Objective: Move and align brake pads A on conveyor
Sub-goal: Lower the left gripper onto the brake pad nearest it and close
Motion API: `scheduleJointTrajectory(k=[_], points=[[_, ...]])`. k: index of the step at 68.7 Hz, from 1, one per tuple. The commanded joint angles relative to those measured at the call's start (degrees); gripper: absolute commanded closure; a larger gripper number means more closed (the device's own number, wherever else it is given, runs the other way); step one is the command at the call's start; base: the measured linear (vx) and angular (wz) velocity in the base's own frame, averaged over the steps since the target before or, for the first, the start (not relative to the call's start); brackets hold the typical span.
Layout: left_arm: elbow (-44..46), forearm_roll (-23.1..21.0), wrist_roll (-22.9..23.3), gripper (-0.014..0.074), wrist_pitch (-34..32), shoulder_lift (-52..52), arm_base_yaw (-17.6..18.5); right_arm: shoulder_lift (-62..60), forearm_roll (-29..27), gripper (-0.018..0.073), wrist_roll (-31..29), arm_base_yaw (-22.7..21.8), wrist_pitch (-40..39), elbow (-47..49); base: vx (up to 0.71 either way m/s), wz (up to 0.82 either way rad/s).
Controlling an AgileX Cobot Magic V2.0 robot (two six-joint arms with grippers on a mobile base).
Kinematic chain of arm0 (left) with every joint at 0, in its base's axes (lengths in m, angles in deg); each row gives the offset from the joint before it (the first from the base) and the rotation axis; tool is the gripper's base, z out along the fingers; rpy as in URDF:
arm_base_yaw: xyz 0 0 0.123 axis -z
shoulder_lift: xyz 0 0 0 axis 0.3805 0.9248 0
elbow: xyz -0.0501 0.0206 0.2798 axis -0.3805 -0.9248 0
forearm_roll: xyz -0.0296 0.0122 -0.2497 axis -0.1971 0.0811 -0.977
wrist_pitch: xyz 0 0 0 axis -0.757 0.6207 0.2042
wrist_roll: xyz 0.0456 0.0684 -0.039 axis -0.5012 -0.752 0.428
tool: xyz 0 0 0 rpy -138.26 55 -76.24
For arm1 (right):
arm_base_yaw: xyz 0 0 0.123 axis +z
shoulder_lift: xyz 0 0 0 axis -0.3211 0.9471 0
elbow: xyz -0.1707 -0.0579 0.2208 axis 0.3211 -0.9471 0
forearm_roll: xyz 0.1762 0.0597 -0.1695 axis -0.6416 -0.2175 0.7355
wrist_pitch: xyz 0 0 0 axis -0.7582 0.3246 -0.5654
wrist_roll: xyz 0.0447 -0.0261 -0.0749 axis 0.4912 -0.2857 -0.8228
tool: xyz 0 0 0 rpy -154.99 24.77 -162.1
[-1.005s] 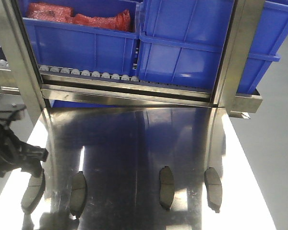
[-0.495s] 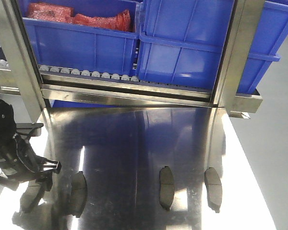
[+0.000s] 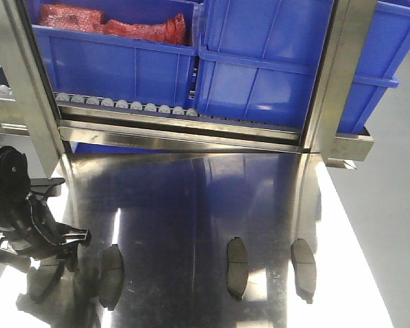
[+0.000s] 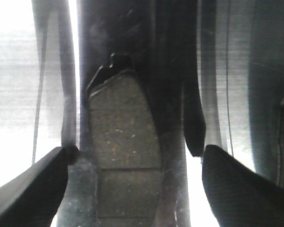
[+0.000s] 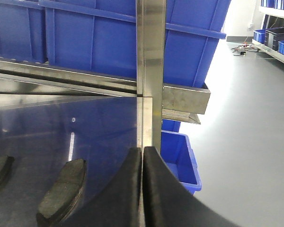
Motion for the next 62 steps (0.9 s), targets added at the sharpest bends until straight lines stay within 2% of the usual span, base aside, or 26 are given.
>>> scheduleJointTrajectory(k=[1, 30, 49, 62], points=[[1.55, 0.57, 2.08, 0.0031, -0.07, -2.20, 0.24, -0.55, 0.41, 0.0571, -0.43, -0.17, -4.20, -0.61, 0.00, 0.00], [1.55, 1.41, 2.71, 0.0033, -0.26, -1.18, 0.29, -0.55, 0.41, 0.0571, -0.43, -0.17, -4.20, -0.61, 0.00, 0.00], [1.55, 1.41, 2.71, 0.0106, -0.32, -1.35, 0.29, -0.55, 0.41, 0.0571, -0.43, -0.17, -4.20, -0.61, 0.00, 0.00], [2.26, 1.47, 2.66, 0.0110, -0.54, -2.32, 0.88, -0.55, 0.41, 0.0571, -0.43, -0.17, -4.20, -0.61, 0.00, 0.00]])
